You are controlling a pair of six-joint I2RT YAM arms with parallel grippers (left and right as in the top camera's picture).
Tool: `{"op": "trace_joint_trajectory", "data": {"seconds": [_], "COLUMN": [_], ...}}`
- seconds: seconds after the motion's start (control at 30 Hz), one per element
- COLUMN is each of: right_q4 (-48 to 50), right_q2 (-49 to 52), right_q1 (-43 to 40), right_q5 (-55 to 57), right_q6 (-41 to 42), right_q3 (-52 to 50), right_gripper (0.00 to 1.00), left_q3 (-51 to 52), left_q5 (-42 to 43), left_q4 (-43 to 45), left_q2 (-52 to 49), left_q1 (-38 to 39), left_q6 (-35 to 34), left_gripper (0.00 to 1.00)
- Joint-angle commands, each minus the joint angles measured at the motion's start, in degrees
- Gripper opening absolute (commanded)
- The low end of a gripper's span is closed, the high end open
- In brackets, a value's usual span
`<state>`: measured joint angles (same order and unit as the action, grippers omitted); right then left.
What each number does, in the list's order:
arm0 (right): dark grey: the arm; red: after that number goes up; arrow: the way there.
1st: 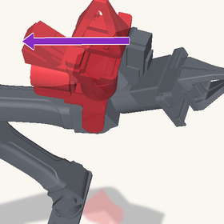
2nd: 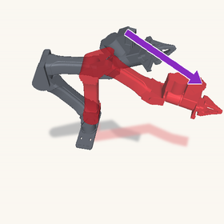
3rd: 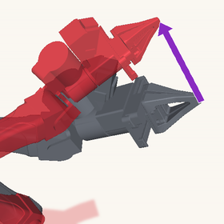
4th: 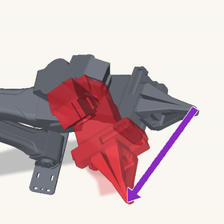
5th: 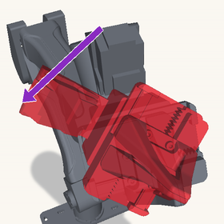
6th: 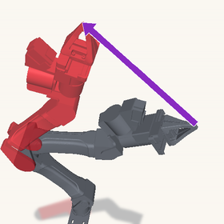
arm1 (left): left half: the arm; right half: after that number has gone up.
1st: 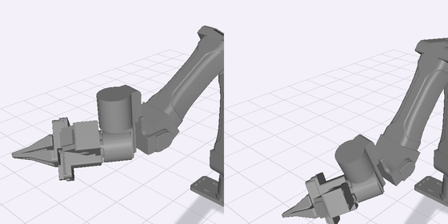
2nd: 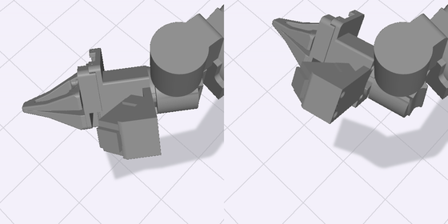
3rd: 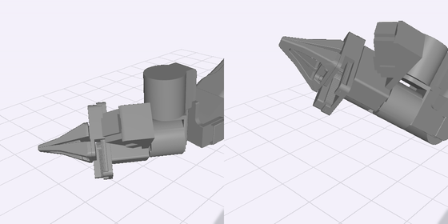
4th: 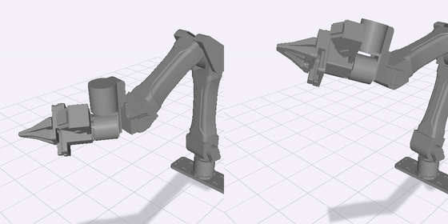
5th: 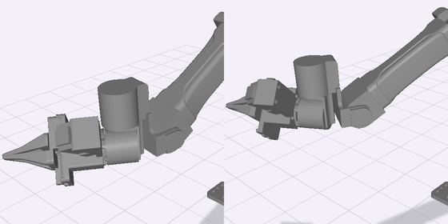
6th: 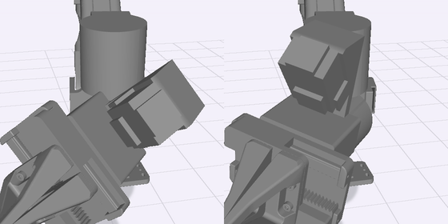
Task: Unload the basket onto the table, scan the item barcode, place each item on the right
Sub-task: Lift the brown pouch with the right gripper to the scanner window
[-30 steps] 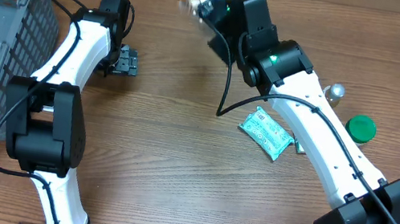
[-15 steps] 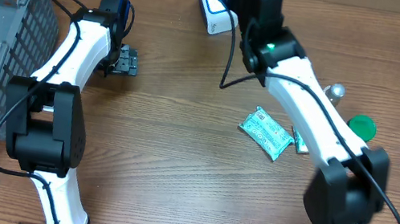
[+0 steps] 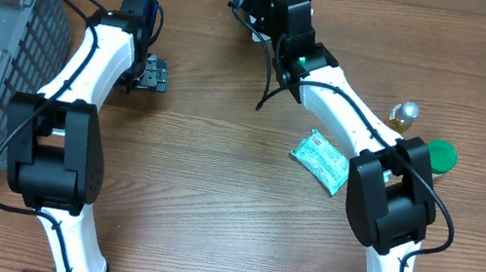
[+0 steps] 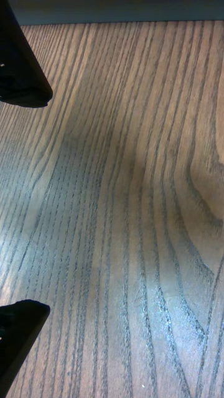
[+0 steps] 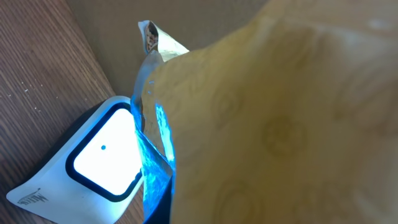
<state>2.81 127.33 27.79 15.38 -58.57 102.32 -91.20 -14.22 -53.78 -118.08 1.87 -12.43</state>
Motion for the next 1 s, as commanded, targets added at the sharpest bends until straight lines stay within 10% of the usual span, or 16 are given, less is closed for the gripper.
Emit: {"op": "trace_joint_trajectory", "data": {"seconds": [0.0,0.97], "right_q4": [0.15,-7.19], "right_q2": [0.74,0.59], "right_q1": [0.11,-0.22], "right_q5": [-0.70,-9.03], "right_q6": [-0.22,8.83], "right_q3": [0.76,0.83], "right_gripper": [0.04,0.04], "left_q3": [-0.79,-0.79], "left_q5": [-0.79,-0.79], "left_q4": [0.09,0.09], "left_q2": [0.87,0.87], "left_q1": [0.04,0.04], "left_q6": [0.44,0.44], "left_gripper": [0.99,1.00]}}
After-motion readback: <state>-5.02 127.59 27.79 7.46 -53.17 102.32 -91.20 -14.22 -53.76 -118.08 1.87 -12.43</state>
